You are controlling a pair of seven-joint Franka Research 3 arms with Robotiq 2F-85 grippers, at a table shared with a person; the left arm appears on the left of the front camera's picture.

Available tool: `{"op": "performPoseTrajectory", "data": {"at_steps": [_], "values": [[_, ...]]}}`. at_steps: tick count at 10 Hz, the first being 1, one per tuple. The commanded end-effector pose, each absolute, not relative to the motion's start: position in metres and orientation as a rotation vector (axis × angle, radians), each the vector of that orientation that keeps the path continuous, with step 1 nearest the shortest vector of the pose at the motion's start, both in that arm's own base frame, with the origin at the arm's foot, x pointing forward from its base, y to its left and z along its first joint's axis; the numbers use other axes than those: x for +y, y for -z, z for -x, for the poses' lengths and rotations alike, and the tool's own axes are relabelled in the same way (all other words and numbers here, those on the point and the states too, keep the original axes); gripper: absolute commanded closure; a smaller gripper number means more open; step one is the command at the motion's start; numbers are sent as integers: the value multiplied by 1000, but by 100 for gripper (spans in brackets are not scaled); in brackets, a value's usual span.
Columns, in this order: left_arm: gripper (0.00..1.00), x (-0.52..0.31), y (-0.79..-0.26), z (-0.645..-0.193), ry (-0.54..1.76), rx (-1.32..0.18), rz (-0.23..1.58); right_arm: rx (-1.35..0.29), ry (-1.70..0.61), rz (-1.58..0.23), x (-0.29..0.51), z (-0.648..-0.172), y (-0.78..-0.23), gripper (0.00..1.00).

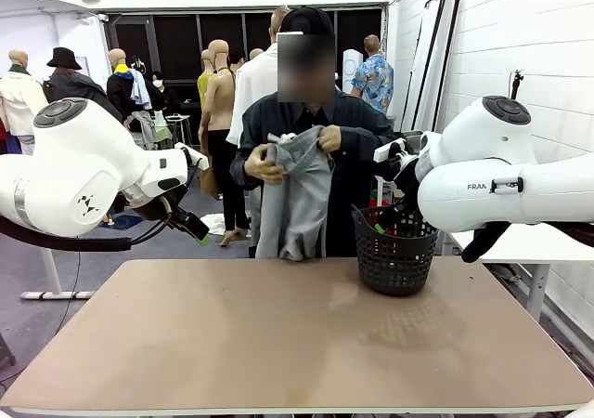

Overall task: Fold the training pants.
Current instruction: Grab both ends of the Training pants handed by a person.

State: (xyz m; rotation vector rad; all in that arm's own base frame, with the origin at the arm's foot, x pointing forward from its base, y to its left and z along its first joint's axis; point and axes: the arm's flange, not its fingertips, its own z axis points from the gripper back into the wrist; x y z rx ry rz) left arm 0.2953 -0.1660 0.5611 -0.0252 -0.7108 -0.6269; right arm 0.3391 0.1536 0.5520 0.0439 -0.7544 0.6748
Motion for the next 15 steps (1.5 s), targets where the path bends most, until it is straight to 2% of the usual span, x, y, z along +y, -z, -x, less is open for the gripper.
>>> {"op": "performPoseTrajectory", "data": {"at_steps": [1, 15], "values": [[0, -166, -560, -295, 636, -707, 24, -755, -675, -44, 153, -339, -552, 0], [0, -166, -560, -295, 636, -707, 24, -755, -675, -44, 153, -339, -552, 0]]}}
